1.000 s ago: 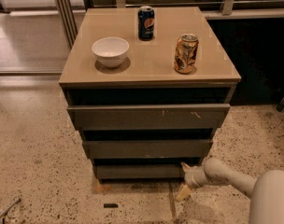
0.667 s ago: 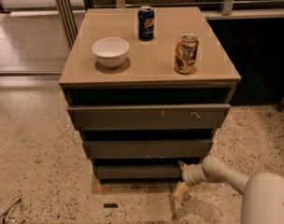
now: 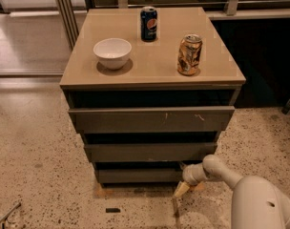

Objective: Open bottom drawer

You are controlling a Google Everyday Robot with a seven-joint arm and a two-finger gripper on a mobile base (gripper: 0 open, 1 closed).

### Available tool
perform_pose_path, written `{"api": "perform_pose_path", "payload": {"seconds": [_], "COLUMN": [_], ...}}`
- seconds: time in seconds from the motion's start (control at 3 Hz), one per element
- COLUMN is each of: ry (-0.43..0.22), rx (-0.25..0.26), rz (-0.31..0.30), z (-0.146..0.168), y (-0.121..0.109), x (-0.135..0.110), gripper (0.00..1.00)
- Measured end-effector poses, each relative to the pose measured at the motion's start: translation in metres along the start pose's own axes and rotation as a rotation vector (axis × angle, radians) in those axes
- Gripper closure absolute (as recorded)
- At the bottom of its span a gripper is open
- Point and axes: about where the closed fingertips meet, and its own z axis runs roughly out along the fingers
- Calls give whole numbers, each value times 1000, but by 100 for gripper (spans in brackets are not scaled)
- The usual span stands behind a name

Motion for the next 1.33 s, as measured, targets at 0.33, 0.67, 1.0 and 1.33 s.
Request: {"api": "perform_pose_path", "payload": {"seconds": [0.33, 0.67, 1.0, 1.33], "ry": [22, 64, 100, 130], "rx": [-36, -79, -120, -155], "rz": [17, 38, 68, 97], "z": [1, 0, -3, -8], "y": [7, 15, 22, 29], "x": [-1, 0, 5, 11], "gripper": [0, 0, 0, 0]}}
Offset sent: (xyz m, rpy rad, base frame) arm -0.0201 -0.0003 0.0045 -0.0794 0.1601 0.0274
